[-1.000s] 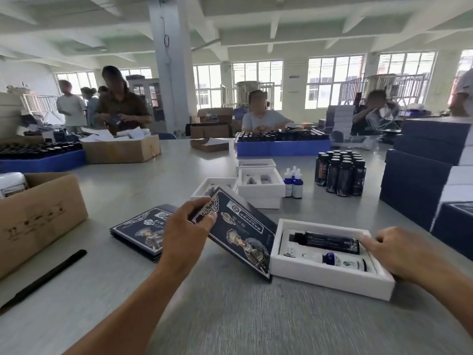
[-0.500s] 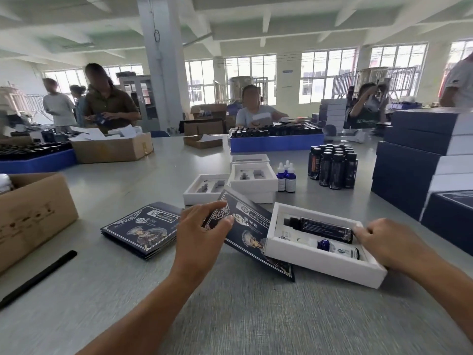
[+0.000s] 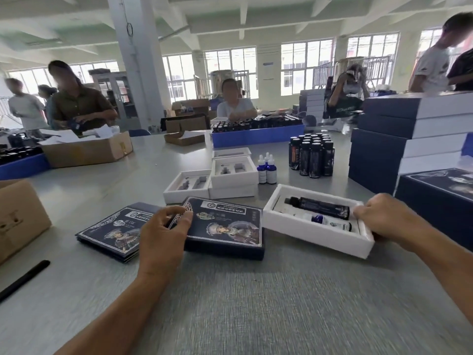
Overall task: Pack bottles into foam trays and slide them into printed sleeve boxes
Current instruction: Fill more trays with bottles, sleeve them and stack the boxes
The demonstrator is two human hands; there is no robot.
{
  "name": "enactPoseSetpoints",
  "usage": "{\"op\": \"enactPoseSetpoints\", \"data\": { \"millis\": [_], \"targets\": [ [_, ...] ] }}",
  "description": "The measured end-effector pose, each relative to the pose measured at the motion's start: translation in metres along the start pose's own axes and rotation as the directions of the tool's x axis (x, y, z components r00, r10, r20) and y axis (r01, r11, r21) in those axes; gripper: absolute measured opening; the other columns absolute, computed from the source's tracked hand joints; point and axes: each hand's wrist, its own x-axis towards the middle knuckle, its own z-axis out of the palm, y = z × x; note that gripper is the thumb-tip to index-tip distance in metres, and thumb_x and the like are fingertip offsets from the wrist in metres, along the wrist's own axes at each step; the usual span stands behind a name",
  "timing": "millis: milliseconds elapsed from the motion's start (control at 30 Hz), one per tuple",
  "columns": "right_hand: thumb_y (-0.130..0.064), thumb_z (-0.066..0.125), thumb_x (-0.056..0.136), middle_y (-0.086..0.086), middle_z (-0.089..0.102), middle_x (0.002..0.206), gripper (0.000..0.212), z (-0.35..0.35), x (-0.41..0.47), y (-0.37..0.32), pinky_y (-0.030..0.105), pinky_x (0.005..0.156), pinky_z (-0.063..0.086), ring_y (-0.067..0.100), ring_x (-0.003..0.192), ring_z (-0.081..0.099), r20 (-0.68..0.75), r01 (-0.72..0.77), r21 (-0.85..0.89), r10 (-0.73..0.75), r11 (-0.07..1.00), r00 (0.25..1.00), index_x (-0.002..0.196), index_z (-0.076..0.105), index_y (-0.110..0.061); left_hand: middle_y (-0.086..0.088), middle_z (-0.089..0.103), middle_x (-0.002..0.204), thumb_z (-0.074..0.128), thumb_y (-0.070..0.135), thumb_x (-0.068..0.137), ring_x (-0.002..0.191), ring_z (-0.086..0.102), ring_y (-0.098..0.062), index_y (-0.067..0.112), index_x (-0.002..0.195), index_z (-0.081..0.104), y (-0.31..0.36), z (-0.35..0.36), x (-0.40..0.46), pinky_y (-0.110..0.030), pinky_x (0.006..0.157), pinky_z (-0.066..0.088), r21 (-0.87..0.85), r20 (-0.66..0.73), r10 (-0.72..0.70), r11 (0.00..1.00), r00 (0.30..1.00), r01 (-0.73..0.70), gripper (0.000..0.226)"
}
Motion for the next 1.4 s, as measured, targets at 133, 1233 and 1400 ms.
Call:
{"op": "enactPoseSetpoints", "data": {
  "millis": [133,1233,1400],
  "targets": [
    [-0.021,0.059,0.094,0.013,0.058,0.067,0.035,-0.008,0.009,0.014,0.031,0.051,0.032,0.024,0.060,0.052,-0.051,-0.040,-0.022,0.039,0.999,0.998,0.066,0.058,-0.001,0.013,0.065,0.097,0.071,0.035,0.086,0.091,0.059,-0.004,0.032,0.096,0.068,-0.014,-0.001,0.005,-0.019,0.066,0.045,-0.017,0.033,-0.077,0.997,0.996,0.078,0.011],
    [-0.025,0.064,0.093,0.009,0.061,0.068,0.031,-0.004,-0.017,-0.012,0.027,0.053,0.039,0.017,0.057,0.050,0.221,0.133,-0.052,-0.119,0.990,0.968,0.069,0.064,-0.006,0.003,0.066,0.102,0.066,0.035,0.090,0.097,0.062,-0.017,0.026,0.104,0.067,-0.013,0.002,-0.001,-0.044,0.089,0.052,0.083,0.076,-0.097,0.992,0.992,0.090,0.016],
    [-0.026,0.062,0.095,0.013,0.068,0.078,0.030,-0.006,-0.014,-0.012,0.030,0.057,0.045,0.018,0.062,0.056,0.229,0.125,-0.096,-0.101,0.987,0.968,0.075,0.067,-0.005,0.006,0.066,0.098,0.065,0.036,0.090,0.096,0.061,-0.016,0.029,0.099,0.066,-0.010,0.002,-0.001,-0.044,0.089,0.052,0.098,0.090,-0.104,0.991,0.990,0.095,0.011]
  ]
}}
